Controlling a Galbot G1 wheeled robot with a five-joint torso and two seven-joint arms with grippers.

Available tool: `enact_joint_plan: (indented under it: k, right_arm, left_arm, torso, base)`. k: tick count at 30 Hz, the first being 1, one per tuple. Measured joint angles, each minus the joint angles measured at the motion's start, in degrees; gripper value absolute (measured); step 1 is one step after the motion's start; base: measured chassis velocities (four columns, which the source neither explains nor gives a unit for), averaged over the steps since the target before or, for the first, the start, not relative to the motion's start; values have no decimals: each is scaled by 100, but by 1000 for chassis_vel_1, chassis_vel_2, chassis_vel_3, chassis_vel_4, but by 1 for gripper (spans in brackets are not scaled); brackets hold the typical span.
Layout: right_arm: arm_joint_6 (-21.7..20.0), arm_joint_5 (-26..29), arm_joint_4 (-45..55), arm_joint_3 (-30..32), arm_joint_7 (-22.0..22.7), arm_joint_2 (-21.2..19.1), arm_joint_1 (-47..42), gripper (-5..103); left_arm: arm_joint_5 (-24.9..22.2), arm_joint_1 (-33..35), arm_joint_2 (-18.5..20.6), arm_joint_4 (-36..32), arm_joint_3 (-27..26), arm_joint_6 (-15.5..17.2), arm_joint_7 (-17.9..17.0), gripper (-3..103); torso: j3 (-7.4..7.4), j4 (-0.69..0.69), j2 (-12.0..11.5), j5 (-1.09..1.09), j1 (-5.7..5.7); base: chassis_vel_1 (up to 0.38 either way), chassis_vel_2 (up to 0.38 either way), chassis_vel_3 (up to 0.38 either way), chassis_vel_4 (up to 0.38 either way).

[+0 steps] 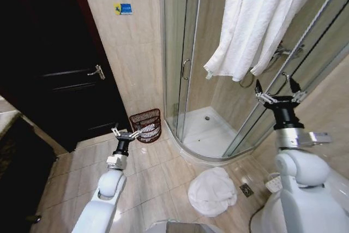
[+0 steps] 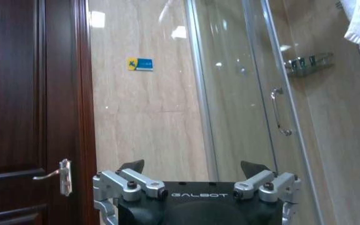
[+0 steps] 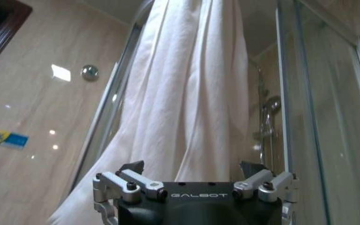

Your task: Discard the used towel into the hamper.

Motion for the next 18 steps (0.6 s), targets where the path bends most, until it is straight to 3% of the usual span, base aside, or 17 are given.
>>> enact_joint_plan:
  k: [2, 9, 13, 15, 16, 18]
  right_arm:
    - [-46, 113, -83, -19, 27, -119, 146, 100]
    - [-70, 160, -122, -26, 42, -178, 215, 100]
    - [-261, 399, -375, -83, 93, -635, 752, 100]
    - [-408, 587, -570, -122, 140, -998, 1202, 100]
    - [-408, 587, -570, -122, 140, -998, 1202, 100]
    - [-486, 698, -685, -295, 188, -1171, 1410, 100]
  left_arm:
    - [6, -4, -1, 27, 6, 1, 3, 100]
    - [3, 3, 14, 53, -19, -19, 7, 100]
    - [-4, 1, 14, 53, -25, -28, 8, 100]
    - [-8, 1, 14, 50, -25, -30, 8, 100]
    - [-8, 1, 14, 50, -25, -30, 8, 100]
    - [-8, 0, 15, 48, -27, -38, 7, 100]
  torso:
    - [1, -3, 0, 10, 1]
    - [0, -6, 0, 10, 0]
    - [0, -4, 0, 8, 0]
    - [0, -1, 1, -5, 0]
    - [0, -1, 1, -5, 0]
    - [1, -7, 1, 15, 0]
  base:
    - [0, 0, 0, 0]
    - [0, 0, 0, 0]
    - [0, 0, 0, 0]
    - [0, 0, 0, 0]
    - [0, 0, 0, 0]
    - [0, 0, 0, 0]
